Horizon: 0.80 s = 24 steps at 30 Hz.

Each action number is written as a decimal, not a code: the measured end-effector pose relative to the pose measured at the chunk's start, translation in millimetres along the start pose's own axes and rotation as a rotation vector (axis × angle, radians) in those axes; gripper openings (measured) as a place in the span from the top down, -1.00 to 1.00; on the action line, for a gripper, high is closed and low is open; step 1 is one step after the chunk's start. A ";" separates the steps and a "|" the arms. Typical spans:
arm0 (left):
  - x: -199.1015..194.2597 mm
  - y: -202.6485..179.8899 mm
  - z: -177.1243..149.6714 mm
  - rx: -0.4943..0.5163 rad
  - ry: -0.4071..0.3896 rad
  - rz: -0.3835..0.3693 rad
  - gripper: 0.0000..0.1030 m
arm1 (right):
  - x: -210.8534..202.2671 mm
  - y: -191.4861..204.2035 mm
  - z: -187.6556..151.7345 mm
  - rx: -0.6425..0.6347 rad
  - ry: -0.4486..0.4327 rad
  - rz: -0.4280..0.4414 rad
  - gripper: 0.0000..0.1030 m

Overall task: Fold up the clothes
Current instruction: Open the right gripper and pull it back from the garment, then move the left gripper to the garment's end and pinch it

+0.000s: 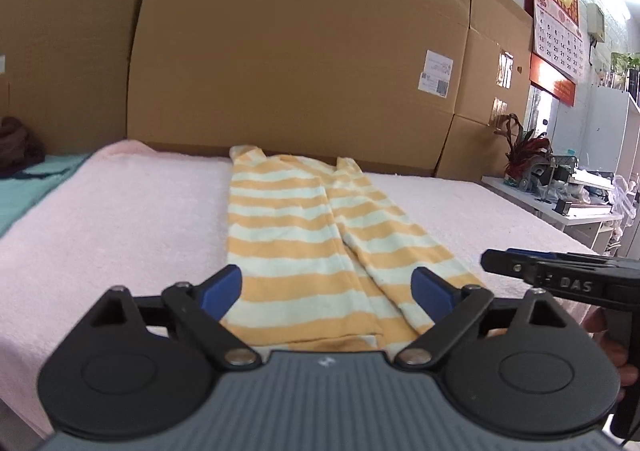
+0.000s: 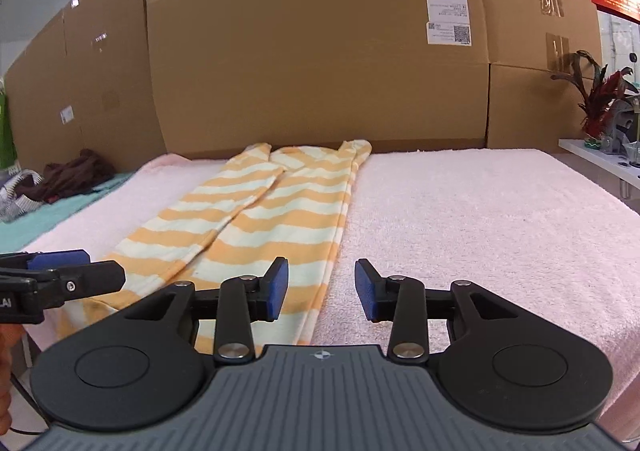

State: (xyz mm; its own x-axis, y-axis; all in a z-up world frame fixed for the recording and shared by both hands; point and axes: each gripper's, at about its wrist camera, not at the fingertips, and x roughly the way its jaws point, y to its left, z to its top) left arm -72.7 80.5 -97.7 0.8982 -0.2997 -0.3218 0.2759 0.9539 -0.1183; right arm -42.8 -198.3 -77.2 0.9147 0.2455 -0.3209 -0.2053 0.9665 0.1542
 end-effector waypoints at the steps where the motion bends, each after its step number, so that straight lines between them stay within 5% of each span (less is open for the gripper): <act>1: -4.7 4.9 -0.1 -0.001 -0.005 0.003 -0.88 | -7.4 -1.9 -1.4 0.015 -0.014 0.021 0.23; 6: -33.2 39.9 -13.9 -0.092 0.031 -0.056 -0.88 | -36.2 -4.5 -16.2 -0.005 -0.010 0.166 0.22; 11: -51.6 62.8 -42.4 -0.149 0.101 -0.176 -0.86 | -53.6 -3.5 -38.4 -0.063 0.043 0.225 0.14; 18: -19.6 75.1 -56.9 -0.101 0.142 -0.262 -0.86 | -35.3 -16.2 -46.8 0.024 0.133 0.261 0.12; 24: 1.1 94.8 -53.6 -0.212 0.158 -0.381 -0.87 | -21.3 -31.0 -51.0 0.079 0.167 0.329 0.06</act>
State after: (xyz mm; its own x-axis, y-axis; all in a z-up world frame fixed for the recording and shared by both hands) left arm -63.9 169.6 -159.6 0.6788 -0.6426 -0.3554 0.4851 0.7557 -0.4399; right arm -73.6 -229.7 -122.8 0.7335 0.5570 -0.3894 -0.4451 0.8267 0.3441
